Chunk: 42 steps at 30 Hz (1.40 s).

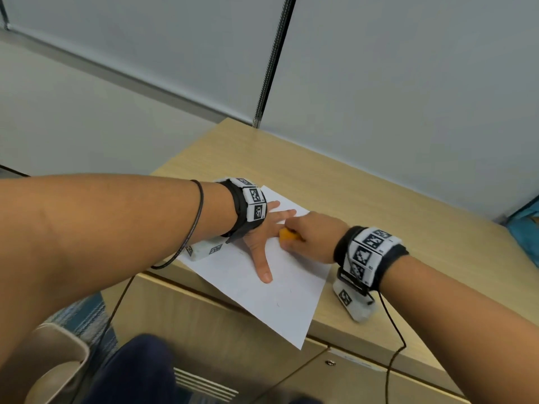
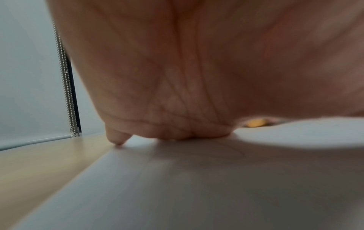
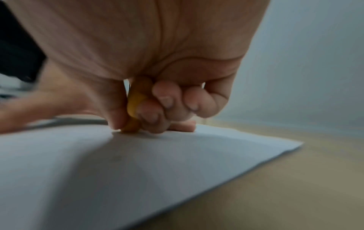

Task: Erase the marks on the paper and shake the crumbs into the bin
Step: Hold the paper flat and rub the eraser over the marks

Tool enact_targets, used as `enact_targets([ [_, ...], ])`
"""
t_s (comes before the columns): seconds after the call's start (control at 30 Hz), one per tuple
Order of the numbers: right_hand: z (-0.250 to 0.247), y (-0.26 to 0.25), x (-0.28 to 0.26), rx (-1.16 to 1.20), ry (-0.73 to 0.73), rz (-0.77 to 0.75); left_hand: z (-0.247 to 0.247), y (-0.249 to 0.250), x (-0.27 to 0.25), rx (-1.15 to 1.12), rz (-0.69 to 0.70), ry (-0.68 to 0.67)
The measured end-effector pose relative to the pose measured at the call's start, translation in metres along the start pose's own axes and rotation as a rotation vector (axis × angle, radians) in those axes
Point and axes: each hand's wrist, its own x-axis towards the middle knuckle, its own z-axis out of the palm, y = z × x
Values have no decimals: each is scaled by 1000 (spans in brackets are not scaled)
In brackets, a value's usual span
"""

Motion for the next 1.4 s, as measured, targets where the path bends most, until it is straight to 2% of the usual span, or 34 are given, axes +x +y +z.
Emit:
enact_targets([
  [0.03, 0, 1, 3, -10, 30, 10, 1, -1, 0, 7, 0, -2],
  [0.1, 3, -4, -2, 51, 10, -62, 1, -2, 1, 0, -14, -10],
  [0.17, 5, -9, -14, 158, -109, -153, 1, -1, 1, -12, -28, -1],
  [0.23, 4, -7, -15, 188, -180, -172, -1, 1, -2, -11, -45, 2],
  [0.37, -3, 6, 9, 54, -9, -36, -2, 1, -2, 33, -93, -14],
  [0.43, 1, 5, 11, 57, 44, -36, -2, 0, -2, 29, -111, -16],
  [0.5, 7, -5, -3, 131, 12, -126, -3, 1, -5, 8, -108, -14],
  [0.57, 10, -13, -16, 191, -81, -201, -4, 4, -6, -1, -87, -7],
  [0.63, 7, -10, -14, 177, -127, -182, -4, 4, -6, -1, -84, -16],
  [0.73, -2, 4, 5, 97, -39, -61, -5, 2, -7, 17, -88, -28],
  [0.83, -4, 9, 15, 76, -45, 46, 0, 2, -15, -17, -98, -30],
  [1.03, -2, 8, 3, 90, -22, 65, 3, -20, -35, -57, -40, -82],
  [1.17, 1, 5, 5, 80, 39, 109, 14, -21, -40, -89, -56, -55],
  [1.27, 7, -15, -3, 99, 49, 38, 18, -19, -37, -96, -68, -49],
  [1.33, 11, -32, -12, 64, 17, -38, 17, -20, -37, -96, -54, -44],
  [1.4, 9, -35, -13, 55, -19, -51, 17, -20, -36, -85, -57, -42],
])
